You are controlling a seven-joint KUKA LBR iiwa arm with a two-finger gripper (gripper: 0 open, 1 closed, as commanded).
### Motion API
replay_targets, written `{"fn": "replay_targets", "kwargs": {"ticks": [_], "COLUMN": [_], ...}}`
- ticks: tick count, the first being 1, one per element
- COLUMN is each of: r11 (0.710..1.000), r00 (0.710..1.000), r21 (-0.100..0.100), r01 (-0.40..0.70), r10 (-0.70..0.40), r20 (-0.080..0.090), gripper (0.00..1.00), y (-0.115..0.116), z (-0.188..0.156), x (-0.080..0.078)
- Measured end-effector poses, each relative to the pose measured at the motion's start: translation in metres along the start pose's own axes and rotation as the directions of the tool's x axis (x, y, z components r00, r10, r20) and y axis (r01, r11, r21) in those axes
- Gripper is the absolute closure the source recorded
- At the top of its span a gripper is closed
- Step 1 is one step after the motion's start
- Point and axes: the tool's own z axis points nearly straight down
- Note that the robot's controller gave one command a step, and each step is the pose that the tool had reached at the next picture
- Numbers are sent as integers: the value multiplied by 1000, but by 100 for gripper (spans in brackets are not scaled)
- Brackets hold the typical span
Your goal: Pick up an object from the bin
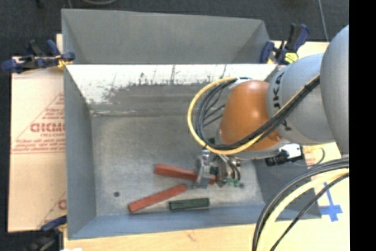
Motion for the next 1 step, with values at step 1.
{"fn": "replay_targets", "kwargs": {"ticks": [1], "r11": [998], "r00": [998], "r21": [0], "r01": [56], "r10": [-56], "r20": [12], "gripper": [100], "y": [0], "z": [-170], "x": [-5]}}
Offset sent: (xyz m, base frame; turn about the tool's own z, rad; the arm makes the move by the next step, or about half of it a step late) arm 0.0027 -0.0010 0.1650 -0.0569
